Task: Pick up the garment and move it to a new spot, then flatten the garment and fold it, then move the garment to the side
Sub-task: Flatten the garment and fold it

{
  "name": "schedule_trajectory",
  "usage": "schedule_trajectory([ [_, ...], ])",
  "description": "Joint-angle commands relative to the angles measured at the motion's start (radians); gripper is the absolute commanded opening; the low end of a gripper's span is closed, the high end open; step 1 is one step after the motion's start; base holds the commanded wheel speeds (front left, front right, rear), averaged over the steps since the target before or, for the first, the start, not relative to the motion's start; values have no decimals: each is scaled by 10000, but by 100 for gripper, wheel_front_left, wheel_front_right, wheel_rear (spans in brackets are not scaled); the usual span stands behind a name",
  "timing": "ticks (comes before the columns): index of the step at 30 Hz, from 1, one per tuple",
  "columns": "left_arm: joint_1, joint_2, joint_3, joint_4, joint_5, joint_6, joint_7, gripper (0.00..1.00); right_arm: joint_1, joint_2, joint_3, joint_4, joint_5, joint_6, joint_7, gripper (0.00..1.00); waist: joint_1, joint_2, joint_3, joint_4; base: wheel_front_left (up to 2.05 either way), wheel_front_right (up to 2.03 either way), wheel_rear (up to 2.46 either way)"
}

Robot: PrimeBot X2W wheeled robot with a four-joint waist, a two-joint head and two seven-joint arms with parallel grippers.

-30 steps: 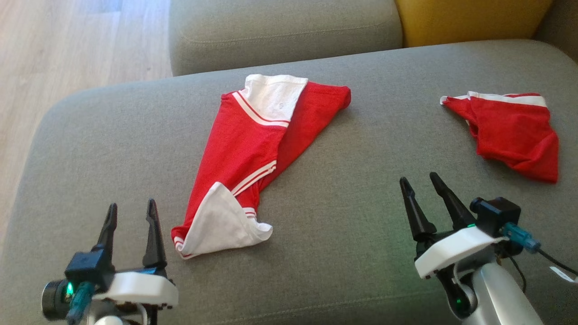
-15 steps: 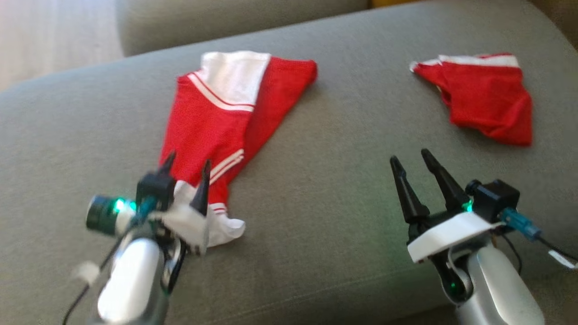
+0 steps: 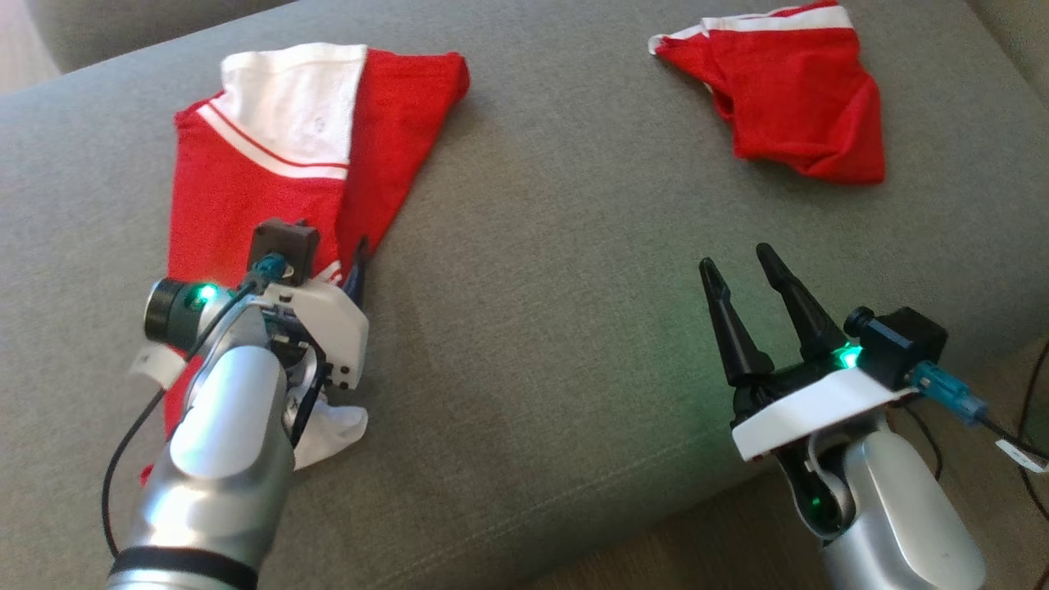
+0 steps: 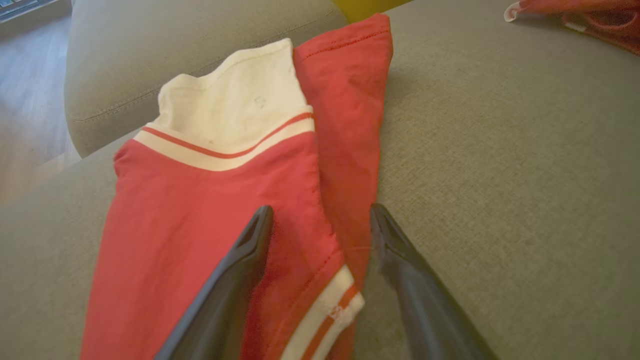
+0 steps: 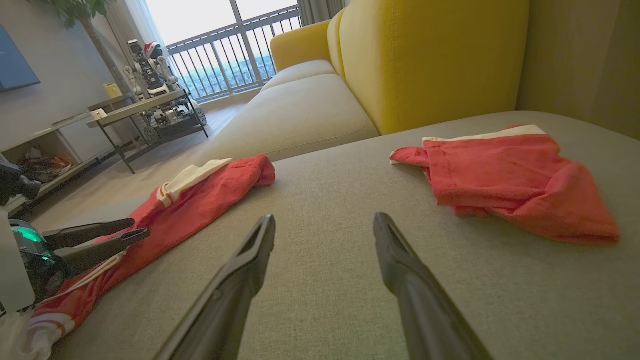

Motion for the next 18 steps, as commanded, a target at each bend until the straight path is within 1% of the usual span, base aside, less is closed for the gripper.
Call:
schedule_trajectory([
  [1,-612,318,251,32,64,102,-102,100,-307,28,256,-245,67,-4,-124,100,-2,0,133,-207,0,0,0],
  [3,-781,307,240,324,38,122,-223,100,-319,28,262,-204,86,-4,-148,100,-2,0,160,-242,0,0,0],
  [4,-863,311,230,473,30,122,-274,98,-322,28,261,-175,88,-4,-158,100,-2,0,172,-258,0,0,0],
  [5,-941,317,220,610,22,122,-328,45,-330,28,264,-139,61,-4,-166,100,-2,0,183,-273,0,0,0],
  [6,-941,317,220,610,22,122,-328,45,-330,28,264,-139,61,-4,-166,100,-2,0,183,-273,0,0,0],
  [7,-1014,321,202,729,19,116,-373,0,-337,28,274,-111,35,-4,-173,100,-2,0,185,-283,0,0,0],
  [13,-1321,295,282,1090,-248,39,-888,0,-316,28,267,39,-10,-4,-203,100,-2,0,52,-182,0,0,0],
  [16,-1409,335,309,883,-364,-23,-1267,0,-300,28,274,107,-47,-4,-209,100,-2,0,-68,-72,0,0,0],
  [18,-1474,415,436,645,-573,-131,-1330,0,-292,28,235,122,-85,-4,-212,100,-2,0,-122,44,0,0,0],
])
